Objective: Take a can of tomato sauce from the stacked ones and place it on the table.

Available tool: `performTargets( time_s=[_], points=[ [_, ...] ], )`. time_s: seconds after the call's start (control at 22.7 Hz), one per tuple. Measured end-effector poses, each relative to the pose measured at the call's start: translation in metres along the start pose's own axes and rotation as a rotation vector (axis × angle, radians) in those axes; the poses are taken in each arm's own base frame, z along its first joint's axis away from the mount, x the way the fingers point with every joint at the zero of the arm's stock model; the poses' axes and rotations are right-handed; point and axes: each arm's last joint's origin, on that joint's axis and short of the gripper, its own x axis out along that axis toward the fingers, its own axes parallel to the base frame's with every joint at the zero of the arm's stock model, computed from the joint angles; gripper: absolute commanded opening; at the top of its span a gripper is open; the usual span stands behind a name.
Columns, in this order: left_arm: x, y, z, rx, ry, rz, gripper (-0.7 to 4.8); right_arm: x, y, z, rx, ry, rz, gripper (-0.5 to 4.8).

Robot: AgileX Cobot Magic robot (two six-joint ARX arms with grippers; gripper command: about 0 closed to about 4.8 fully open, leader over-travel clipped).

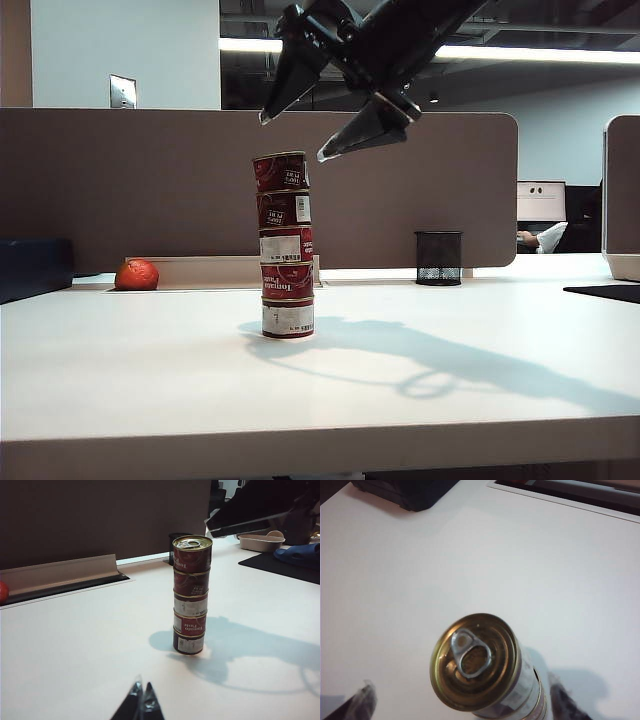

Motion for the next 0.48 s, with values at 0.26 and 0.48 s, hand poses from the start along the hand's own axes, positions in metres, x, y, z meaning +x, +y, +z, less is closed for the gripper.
performTargets(
  time_s=[0.26,0.48],
  points=[
    [0.0,0.0,-0.0006,-0.003,0.006,0.0,-0.06,0.0003,0.0,0.0049,-0.028,-0.037,-0.015,4.79],
    [0.0,-0.0001,-0.0025,-0.011,0.024,0.0,-0.06,0.0077,-0.0031,0.0014,-0.026,-0.028,-0.021,4.79]
  ],
)
